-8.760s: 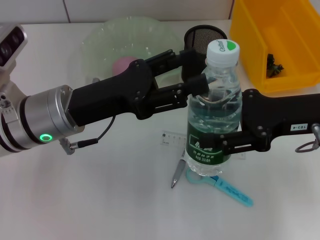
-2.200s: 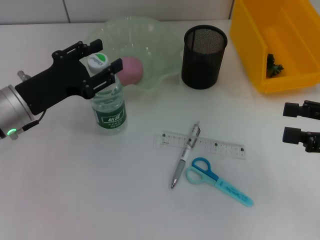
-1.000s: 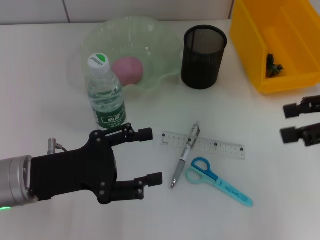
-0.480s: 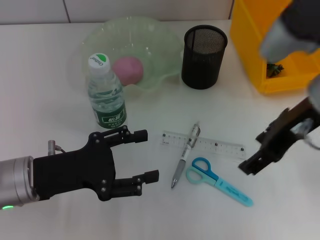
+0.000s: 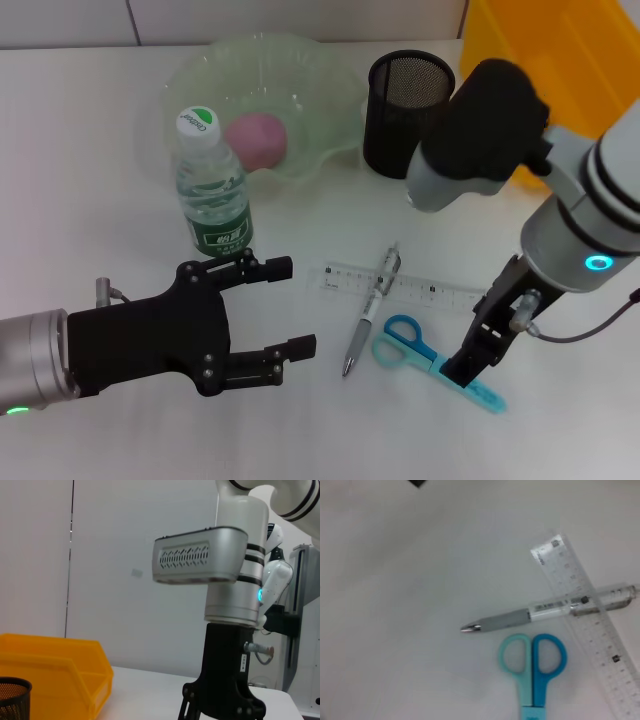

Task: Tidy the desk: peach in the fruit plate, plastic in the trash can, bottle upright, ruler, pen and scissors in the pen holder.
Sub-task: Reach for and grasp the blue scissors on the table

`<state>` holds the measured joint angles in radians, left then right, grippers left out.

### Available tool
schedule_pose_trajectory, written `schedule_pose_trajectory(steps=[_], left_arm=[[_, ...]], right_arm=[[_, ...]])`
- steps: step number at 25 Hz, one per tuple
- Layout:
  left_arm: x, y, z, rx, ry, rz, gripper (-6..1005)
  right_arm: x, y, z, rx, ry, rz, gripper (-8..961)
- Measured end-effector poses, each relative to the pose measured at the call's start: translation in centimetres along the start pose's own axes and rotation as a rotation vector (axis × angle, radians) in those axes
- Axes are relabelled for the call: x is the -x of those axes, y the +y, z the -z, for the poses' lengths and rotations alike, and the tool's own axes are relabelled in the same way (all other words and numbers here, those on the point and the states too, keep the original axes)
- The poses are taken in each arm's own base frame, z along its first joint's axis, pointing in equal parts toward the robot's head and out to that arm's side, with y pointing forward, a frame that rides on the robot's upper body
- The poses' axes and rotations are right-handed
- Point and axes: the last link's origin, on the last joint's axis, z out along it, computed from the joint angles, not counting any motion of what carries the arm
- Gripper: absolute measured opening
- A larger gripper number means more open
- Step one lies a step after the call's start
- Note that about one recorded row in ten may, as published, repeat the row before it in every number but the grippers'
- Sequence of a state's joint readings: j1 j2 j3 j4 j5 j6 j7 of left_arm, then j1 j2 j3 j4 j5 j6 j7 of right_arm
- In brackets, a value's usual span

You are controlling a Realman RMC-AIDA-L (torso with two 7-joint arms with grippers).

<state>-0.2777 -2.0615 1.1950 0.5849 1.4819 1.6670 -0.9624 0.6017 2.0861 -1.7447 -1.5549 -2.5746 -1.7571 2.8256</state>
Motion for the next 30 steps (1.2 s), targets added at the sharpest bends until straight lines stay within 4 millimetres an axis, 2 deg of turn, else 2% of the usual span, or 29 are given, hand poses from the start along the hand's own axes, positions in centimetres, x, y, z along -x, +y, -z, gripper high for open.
schedule_pose_trajectory(steps=[4,21,26,30], left_arm=[[0.0,0.0,0.0,-0.003,-0.002,-0.001,800],[0.1,-0.1,0.0,-0.005,-0.003,-0.006,800],[0.1,-0.1,0.0,-0.005,-0.003,-0.008,799],[0.1,-0.1,0.0,-0.005,-0.003,-0.008,799]], right_arm=[[0.0,0.1,-1.4,-0.016,0.022,-0.014,798],[0.1,0.1,-3.3,-0.015,0.014,-0.076,770],[0.2,0.4,-3.7,-0.017,0.017,-0.066,541],[0.2,0.4,-3.9,-0.018,0.017,-0.066,540]])
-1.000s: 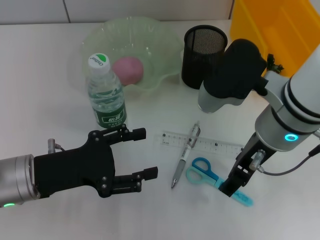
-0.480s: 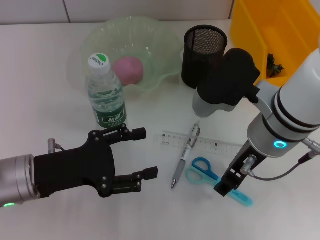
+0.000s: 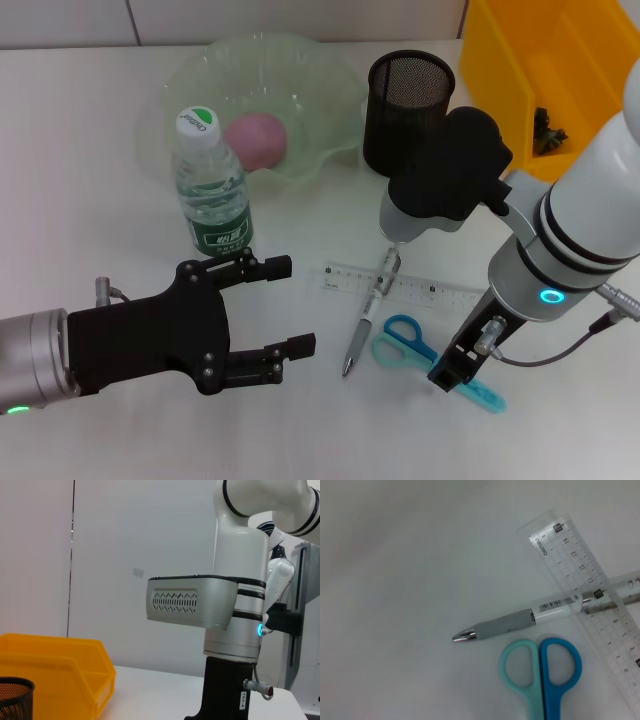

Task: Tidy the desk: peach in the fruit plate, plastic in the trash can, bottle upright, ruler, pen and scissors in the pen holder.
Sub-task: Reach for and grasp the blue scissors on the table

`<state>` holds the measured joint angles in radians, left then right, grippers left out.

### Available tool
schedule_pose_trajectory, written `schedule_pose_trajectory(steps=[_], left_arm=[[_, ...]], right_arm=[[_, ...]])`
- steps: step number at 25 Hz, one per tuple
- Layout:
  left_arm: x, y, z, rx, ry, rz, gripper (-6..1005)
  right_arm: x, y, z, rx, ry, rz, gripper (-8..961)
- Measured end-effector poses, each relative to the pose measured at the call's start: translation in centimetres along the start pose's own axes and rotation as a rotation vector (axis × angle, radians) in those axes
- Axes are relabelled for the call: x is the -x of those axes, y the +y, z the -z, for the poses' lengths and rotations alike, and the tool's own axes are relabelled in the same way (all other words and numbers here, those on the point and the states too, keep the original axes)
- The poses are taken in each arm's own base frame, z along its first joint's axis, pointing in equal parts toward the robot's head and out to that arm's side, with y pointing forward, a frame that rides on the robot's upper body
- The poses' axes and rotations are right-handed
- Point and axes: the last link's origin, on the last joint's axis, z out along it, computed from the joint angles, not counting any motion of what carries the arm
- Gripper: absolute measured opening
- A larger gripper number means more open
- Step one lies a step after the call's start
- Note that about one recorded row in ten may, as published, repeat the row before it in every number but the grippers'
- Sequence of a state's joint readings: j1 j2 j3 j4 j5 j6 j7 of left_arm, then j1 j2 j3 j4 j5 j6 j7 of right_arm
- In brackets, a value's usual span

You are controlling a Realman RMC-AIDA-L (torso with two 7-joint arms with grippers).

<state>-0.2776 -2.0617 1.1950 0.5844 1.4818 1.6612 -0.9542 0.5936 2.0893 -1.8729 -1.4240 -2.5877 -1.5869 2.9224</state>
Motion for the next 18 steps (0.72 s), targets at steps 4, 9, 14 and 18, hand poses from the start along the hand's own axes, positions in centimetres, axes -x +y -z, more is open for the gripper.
schedule_pose_trajectory(steps=[4,9,14,18], left_arm=[[-0.01,-0.02,0.02,-0.001,0.000,0.000,799],[0.04,-0.01,0.06,-0.004,-0.001,0.001,799],[0.12,0.02,0.12,-0.008,-0.002,0.003,799],[0.12,0.02,0.12,-0.008,-0.003,0.003,800]], right_arm=[[-0.03,-0.07,-0.25,0.005,0.000,-0.004,525],[-0.02,0.14,-0.35,0.015,0.000,0.002,487],[-0.08,0.16,-0.45,0.016,0.004,0.005,463],[-0.13,0.13,-0.52,0.018,0.008,0.007,402]])
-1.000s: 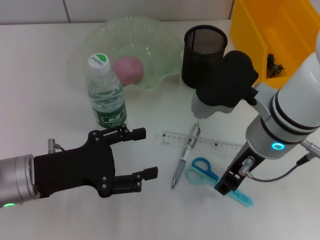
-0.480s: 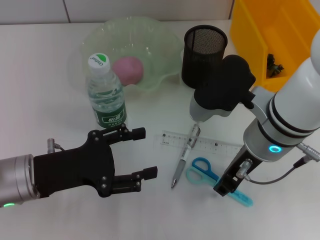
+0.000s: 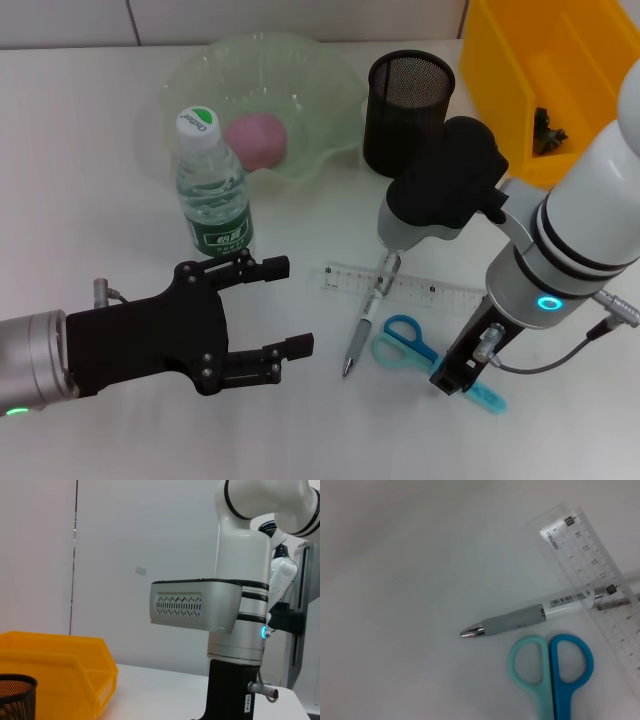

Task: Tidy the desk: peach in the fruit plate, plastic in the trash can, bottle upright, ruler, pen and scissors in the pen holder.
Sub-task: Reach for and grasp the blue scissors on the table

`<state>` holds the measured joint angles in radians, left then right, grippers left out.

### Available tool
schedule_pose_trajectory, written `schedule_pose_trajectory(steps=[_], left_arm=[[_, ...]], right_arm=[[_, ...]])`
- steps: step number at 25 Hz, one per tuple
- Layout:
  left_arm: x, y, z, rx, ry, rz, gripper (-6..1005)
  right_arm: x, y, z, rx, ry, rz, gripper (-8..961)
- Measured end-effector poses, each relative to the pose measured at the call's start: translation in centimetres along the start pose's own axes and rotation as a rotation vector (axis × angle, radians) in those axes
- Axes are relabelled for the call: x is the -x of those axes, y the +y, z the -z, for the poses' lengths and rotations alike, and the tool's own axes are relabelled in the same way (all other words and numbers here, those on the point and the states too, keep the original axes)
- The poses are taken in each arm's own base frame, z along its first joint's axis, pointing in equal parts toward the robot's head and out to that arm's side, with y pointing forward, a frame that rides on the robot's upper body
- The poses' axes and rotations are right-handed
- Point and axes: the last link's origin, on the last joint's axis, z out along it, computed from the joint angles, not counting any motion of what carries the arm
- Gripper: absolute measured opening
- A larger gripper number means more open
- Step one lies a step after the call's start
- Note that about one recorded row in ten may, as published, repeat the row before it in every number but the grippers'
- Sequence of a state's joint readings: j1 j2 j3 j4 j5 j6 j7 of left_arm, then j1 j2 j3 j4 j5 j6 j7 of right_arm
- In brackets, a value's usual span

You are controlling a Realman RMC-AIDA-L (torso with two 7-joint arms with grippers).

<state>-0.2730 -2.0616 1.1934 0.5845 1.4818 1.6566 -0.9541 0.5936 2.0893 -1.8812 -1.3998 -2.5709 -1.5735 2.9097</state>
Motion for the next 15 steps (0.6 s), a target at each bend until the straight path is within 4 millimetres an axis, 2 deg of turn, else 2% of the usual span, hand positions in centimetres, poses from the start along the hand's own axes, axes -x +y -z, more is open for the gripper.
schedule_pose_trajectory(steps=[15], left_arm=[[-0.03,-0.06,-0.05,0.000,0.000,-0.002,800]], right_arm=[[-0.32,-0.26,-0.51,0.012,0.021,0.012,253]])
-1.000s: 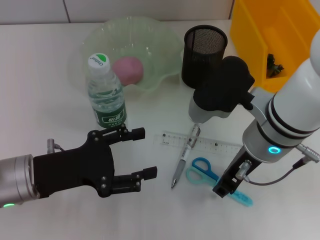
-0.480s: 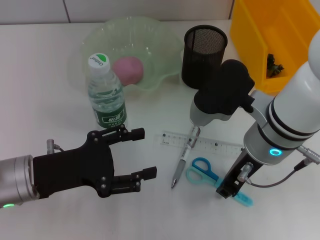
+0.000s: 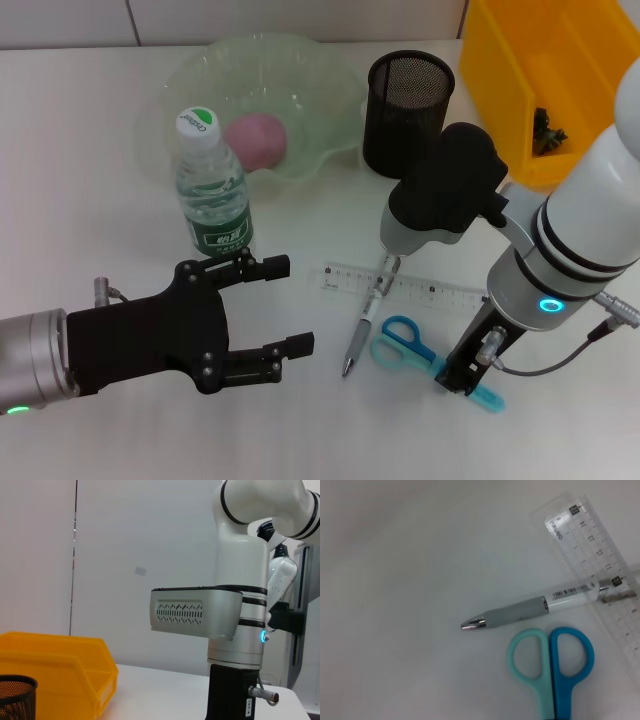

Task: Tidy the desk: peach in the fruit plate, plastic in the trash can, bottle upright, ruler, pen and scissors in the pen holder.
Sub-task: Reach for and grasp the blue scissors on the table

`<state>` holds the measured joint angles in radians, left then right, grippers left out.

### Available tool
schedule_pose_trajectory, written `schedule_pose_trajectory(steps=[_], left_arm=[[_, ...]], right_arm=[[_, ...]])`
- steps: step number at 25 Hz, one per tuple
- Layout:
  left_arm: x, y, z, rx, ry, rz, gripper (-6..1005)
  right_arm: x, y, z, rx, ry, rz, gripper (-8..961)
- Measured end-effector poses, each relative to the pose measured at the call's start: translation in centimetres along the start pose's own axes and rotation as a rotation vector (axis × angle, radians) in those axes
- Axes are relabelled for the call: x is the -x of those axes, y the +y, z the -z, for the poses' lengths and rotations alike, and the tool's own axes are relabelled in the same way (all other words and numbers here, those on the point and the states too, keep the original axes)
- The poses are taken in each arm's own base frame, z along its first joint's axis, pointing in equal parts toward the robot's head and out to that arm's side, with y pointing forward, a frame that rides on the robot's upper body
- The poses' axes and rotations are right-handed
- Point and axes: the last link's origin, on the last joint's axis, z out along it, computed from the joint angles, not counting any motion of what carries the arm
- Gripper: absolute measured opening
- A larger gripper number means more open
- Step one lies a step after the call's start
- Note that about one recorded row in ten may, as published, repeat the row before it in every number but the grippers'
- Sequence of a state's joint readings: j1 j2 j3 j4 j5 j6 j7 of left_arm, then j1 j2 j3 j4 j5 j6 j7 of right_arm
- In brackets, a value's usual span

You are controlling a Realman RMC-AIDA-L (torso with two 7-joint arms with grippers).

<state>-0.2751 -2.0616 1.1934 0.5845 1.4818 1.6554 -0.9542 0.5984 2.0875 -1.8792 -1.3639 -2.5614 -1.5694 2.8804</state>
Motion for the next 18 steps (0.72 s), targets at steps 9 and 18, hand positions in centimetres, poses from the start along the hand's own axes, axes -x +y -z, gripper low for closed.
schedule_pose_trajectory(steps=[9,18], left_arm=[[-0.1,-0.1,0.1,-0.006,0.006,-0.002,800],[-0.1,0.0,0.2,-0.006,0.009,0.001,800]], right_arm=[[0.2,0.4,1.4,0.032,-0.084,0.010,177],[-1.0,-4.3,6.8,0.135,-0.372,-0.153,72]])
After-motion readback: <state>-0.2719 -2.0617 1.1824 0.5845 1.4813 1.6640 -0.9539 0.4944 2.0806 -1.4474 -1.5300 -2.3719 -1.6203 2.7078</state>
